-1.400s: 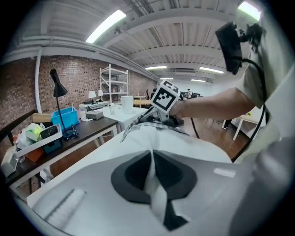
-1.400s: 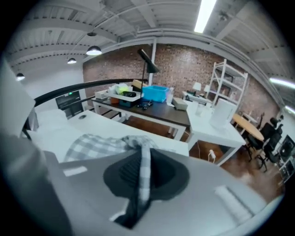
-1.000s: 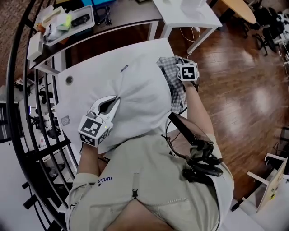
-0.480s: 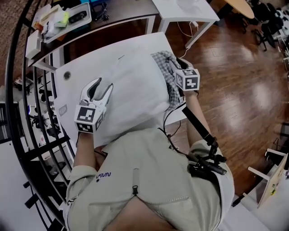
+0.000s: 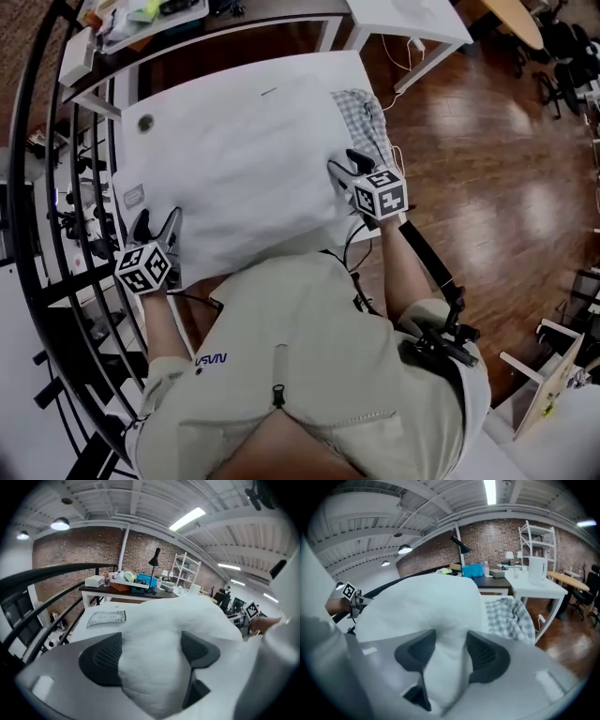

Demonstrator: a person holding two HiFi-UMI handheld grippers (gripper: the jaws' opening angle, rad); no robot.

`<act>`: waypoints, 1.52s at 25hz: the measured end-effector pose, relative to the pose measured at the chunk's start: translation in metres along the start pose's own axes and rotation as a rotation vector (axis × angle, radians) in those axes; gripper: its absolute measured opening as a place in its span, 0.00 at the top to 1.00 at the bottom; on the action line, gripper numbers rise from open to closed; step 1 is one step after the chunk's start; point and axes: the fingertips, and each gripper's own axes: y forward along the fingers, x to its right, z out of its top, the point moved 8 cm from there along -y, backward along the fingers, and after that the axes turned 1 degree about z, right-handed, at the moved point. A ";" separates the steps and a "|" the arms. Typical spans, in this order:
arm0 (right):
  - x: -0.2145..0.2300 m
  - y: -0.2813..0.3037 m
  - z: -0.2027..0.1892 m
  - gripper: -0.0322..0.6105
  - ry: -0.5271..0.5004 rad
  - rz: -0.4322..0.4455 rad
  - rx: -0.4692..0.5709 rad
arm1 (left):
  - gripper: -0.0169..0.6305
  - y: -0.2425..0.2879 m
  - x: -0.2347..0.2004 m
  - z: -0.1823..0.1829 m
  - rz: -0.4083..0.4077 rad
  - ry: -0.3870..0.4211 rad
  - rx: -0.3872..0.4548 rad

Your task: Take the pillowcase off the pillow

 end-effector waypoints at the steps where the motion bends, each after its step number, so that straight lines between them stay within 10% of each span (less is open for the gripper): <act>1: -0.003 0.006 -0.002 0.64 0.006 -0.014 0.003 | 0.37 0.007 0.001 -0.007 -0.022 -0.021 0.018; 5: -0.019 0.008 0.009 0.87 -0.001 -0.125 0.061 | 0.85 0.015 0.011 0.003 -0.090 -0.029 0.124; 7: -0.024 0.000 0.025 0.90 0.009 -0.164 0.121 | 0.93 0.007 0.012 0.021 -0.115 -0.021 0.183; 16: -0.034 -0.067 0.061 0.91 0.078 -0.272 0.336 | 0.94 -0.016 0.034 0.110 -0.247 0.049 0.388; 24: 0.040 -0.030 0.028 0.80 0.243 -0.251 0.196 | 0.82 0.084 0.035 0.094 -0.183 0.091 0.126; 27: 0.035 -0.052 0.013 0.75 0.280 -0.274 0.266 | 0.73 0.076 0.029 0.084 -0.138 0.117 0.151; 32: 0.005 -0.100 -0.022 0.75 0.200 -0.380 0.282 | 0.69 0.007 0.040 0.084 -0.091 0.232 0.273; 38: -0.021 -0.079 -0.089 0.68 -0.008 -0.335 0.019 | 0.69 0.008 0.073 0.030 -0.196 0.251 0.150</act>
